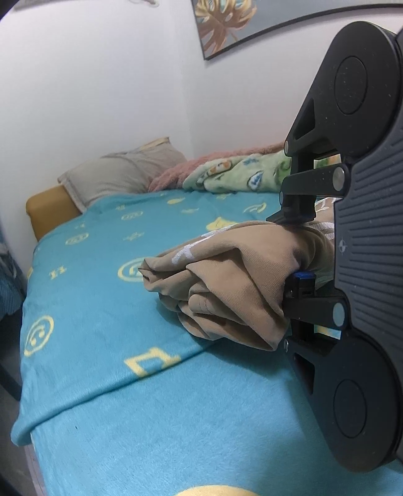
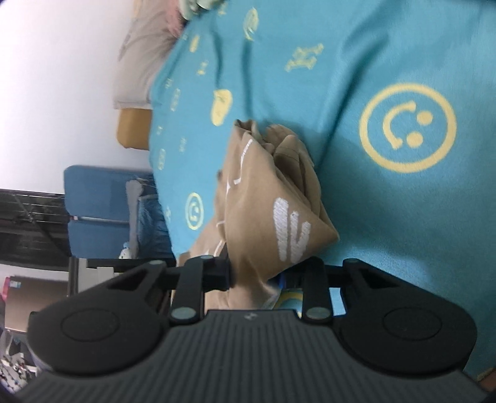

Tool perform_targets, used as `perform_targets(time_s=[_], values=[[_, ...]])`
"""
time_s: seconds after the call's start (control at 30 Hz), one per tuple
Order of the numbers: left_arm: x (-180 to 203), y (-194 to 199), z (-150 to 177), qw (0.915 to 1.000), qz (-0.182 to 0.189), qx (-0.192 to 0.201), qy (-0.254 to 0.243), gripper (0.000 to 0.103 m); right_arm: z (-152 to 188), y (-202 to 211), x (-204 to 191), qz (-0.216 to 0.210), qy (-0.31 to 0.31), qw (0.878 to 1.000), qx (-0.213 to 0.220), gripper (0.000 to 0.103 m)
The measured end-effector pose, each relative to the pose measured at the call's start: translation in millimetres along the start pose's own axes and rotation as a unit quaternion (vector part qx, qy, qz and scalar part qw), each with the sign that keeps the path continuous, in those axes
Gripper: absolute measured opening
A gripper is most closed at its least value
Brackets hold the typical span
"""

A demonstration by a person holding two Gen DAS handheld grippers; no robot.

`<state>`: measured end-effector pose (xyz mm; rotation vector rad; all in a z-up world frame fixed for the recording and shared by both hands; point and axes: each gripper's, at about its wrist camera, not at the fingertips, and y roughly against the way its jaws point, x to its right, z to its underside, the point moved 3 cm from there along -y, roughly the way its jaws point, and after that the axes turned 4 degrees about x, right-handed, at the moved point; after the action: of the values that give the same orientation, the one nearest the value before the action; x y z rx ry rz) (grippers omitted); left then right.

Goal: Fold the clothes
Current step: 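Carry the folded shirt with both grippers onto the green blanket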

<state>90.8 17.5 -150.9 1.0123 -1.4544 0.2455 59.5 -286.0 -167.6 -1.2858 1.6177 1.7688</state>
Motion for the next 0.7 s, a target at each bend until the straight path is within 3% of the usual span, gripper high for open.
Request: perform_targets(time_s=[0.23,0.37,0.53,0.7], values=[[41.2,40.4,17.8,0.9986,0.012,-0.051,0.003,0.028,-1.6,57.4,-16.6,-0.018,0.015,0.999,0.033,0.029],[87.1,48.8,34.1,0.9956,0.005,-0.086,-0.035,0.028,-16.0,96.8,-23.3,-0.036,0.014,0.998,0.055,0.029],[150.9,22.6,56.9,0.9914,0.017,-0.101,-0.082,0.028,-58.4,134.3,-37.0,-0.042,0.012,0.995,0.085,0.029],[215.0,-46.0,100.7,0.9846,0.031,-0.14,-0.101,0.028,-134.9,167.6,-41.0,-0.037,0.032,0.99,0.13,0.029]])
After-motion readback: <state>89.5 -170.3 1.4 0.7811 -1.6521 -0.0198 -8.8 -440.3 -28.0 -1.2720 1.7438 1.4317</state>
